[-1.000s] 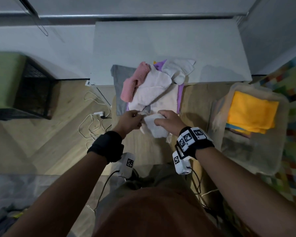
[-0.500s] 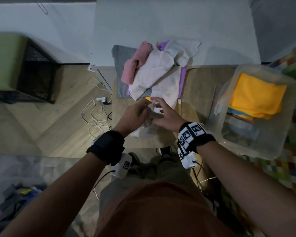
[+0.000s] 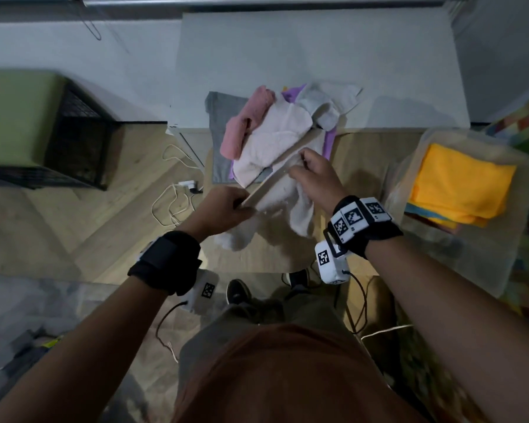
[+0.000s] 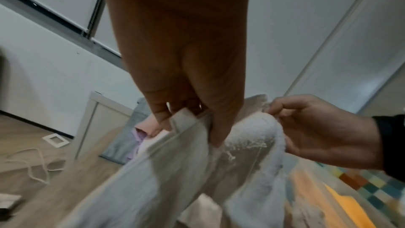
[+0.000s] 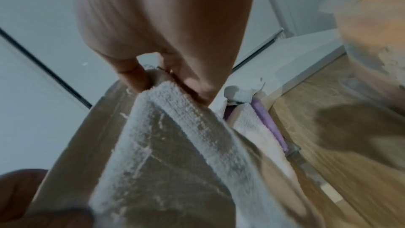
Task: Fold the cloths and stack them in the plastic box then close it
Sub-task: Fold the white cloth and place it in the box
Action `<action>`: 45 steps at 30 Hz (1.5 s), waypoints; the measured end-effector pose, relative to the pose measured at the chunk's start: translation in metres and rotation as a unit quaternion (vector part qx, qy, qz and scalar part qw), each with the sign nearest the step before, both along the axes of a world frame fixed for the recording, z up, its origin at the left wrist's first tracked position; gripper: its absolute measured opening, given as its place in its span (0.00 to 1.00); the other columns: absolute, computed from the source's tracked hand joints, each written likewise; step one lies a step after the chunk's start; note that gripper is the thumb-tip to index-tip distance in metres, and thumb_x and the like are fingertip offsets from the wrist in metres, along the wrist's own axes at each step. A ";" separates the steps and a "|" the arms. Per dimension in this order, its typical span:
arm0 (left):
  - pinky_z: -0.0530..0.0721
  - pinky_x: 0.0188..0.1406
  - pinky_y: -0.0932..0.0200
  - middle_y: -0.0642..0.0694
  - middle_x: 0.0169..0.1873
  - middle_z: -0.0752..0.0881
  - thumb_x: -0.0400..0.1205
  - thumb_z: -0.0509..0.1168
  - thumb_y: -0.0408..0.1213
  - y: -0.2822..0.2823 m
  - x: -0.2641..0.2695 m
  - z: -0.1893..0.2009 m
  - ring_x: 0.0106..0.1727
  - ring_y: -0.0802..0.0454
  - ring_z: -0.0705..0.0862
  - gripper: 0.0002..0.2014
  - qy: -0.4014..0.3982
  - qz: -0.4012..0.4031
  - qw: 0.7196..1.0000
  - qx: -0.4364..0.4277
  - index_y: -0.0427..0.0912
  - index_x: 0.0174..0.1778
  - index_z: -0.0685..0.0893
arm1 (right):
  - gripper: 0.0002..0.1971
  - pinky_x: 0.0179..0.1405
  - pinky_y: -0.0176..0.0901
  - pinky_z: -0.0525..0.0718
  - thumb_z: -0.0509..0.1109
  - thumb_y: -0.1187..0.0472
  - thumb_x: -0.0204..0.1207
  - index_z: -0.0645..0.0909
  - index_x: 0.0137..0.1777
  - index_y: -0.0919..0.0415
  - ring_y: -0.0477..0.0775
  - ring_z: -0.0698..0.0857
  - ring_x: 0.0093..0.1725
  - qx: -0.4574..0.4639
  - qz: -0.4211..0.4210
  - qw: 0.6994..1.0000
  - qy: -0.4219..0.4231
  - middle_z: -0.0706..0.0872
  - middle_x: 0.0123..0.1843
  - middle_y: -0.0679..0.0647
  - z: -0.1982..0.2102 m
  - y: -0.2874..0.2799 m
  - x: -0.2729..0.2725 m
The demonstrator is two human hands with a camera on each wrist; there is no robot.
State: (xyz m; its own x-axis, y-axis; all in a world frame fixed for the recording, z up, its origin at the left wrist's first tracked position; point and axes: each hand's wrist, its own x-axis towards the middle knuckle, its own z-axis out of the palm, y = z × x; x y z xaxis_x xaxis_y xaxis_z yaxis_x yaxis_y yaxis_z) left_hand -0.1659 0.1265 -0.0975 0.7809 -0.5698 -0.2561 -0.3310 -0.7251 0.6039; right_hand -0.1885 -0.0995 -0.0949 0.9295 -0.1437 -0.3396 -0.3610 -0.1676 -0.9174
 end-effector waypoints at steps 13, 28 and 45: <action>0.79 0.35 0.59 0.46 0.32 0.85 0.72 0.65 0.58 0.085 0.038 0.022 0.31 0.56 0.80 0.19 0.060 0.149 0.986 -0.034 0.44 0.44 0.84 | 0.01 0.55 0.55 0.85 0.71 0.56 0.76 0.83 0.46 0.50 0.58 0.89 0.50 -0.040 -0.013 0.999 0.001 0.90 0.46 0.51 -0.015 -0.005 0.014; 0.78 0.41 0.53 0.38 0.41 0.88 0.82 0.68 0.41 0.077 0.040 -0.068 0.45 0.41 0.85 0.10 0.083 0.145 0.982 0.093 0.37 0.46 0.89 | 0.09 0.31 0.40 0.77 0.68 0.64 0.75 0.77 0.41 0.48 0.55 0.85 0.47 -0.217 0.139 0.948 0.187 0.85 0.45 0.51 -0.083 0.003 -0.002; 0.79 0.48 0.47 0.48 0.40 0.85 0.68 0.68 0.32 0.072 0.043 -0.126 0.47 0.40 0.83 0.10 0.004 0.110 0.987 0.121 0.50 0.41 0.89 | 0.06 0.30 0.29 0.75 0.69 0.71 0.71 0.83 0.43 0.60 0.52 0.80 0.39 -0.202 0.101 0.954 0.194 0.85 0.41 0.56 -0.139 0.004 -0.011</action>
